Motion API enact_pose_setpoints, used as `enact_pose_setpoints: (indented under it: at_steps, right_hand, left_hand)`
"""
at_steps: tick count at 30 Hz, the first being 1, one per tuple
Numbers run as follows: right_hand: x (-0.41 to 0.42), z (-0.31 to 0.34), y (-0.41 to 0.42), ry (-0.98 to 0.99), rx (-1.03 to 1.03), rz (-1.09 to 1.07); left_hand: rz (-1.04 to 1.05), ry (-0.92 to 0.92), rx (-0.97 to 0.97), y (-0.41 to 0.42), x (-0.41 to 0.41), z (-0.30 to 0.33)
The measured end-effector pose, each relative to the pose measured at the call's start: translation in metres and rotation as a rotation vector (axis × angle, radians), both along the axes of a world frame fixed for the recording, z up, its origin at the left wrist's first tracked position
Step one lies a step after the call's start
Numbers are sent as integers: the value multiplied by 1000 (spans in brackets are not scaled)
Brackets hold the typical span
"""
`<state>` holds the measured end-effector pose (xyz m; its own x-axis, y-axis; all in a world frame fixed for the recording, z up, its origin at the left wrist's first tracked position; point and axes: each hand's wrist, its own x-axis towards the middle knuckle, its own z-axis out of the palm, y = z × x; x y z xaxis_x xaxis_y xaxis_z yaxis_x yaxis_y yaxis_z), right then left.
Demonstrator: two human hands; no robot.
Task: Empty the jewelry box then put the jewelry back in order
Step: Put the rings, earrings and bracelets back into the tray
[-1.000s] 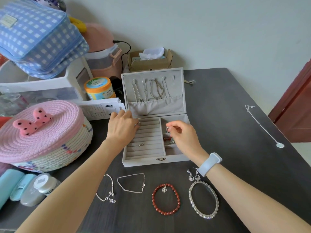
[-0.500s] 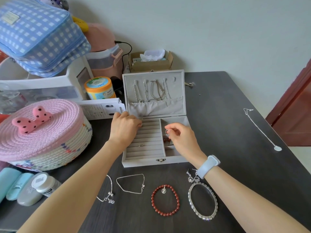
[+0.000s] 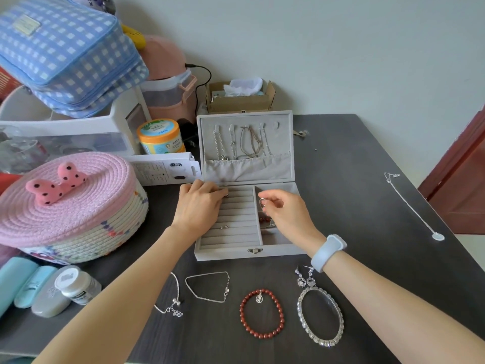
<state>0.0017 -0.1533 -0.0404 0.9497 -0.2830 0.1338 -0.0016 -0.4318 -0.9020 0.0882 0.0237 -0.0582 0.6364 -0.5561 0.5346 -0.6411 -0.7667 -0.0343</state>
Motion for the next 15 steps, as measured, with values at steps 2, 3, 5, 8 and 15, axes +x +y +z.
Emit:
enact_pose_setpoints:
  at_steps: [2,3,5,8,15]
  right_hand:
    - [9,5,2,-1,43,9]
    - [15,8,3,-7,56,13]
    - [26,12,7,-13,26,38]
    - [40,14,16,-34,-42,100]
    - [59,-3,27,-40,-332,150]
  left_hand:
    - [24,43,-70,1,-2,-1]
    - [39,72,-101,1,-4,-1]
    - [52,116,-161,2,-9,-2]
    - [38,158,-197,6,-16,-5]
    - [38,179,-204,7,-18,-11]
